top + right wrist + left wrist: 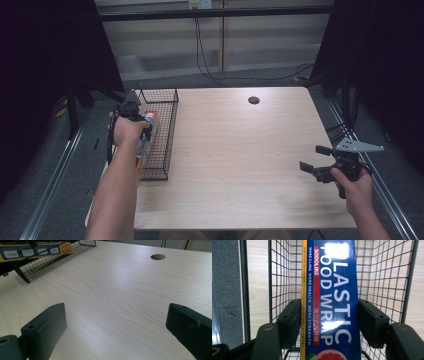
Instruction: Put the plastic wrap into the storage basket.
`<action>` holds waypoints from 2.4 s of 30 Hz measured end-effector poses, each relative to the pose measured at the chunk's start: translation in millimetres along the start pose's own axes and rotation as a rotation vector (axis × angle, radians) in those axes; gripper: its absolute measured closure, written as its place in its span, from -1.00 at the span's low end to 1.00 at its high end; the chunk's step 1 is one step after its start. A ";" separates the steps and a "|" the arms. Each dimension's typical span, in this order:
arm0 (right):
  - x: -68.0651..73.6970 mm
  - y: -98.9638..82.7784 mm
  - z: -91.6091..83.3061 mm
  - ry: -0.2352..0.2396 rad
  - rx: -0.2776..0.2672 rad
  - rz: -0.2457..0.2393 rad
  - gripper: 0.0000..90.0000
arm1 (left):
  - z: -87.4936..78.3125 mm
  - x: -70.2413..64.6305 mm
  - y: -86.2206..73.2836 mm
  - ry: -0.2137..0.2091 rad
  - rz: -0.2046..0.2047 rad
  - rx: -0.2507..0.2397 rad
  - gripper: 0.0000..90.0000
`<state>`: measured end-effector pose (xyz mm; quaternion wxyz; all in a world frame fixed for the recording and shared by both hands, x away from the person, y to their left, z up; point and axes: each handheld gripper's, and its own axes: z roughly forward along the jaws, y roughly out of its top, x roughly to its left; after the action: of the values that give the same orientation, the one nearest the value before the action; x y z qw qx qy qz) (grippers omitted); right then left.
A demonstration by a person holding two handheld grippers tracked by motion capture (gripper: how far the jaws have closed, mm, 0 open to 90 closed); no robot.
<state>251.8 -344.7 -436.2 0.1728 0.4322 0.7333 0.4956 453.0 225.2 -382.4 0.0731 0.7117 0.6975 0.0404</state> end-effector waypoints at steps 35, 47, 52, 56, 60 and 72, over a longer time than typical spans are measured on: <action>4.1 4.9 6.9 0.019 -0.002 -0.009 -0.94 | -61.9 -31.0 -20.3 -0.182 0.226 -0.199 -0.46; 5.5 5.2 8.3 0.024 0.005 -0.018 -0.94 | -64.1 -48.7 -29.5 -0.230 0.314 -0.240 -0.53; 6.5 5.0 9.0 0.027 0.008 -0.022 -0.94 | -63.5 -55.6 -34.6 -0.249 0.350 -0.245 -0.54; 6.4 4.9 8.5 0.025 0.009 -0.025 -0.94 | -63.1 -60.6 -37.8 -0.264 0.377 -0.257 -0.56; 6.5 4.8 8.6 0.026 0.008 -0.026 -0.94 | -63.1 -66.2 -41.1 -0.285 0.396 -0.267 -0.59; 7.7 4.4 9.2 0.029 0.014 -0.025 -0.94 | -55.0 -76.6 -52.3 -0.322 0.457 -0.304 -0.65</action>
<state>255.7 -332.6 -435.1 0.1652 0.4172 0.7445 0.4944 390.8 152.2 -333.1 0.2772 0.8282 0.4849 0.0465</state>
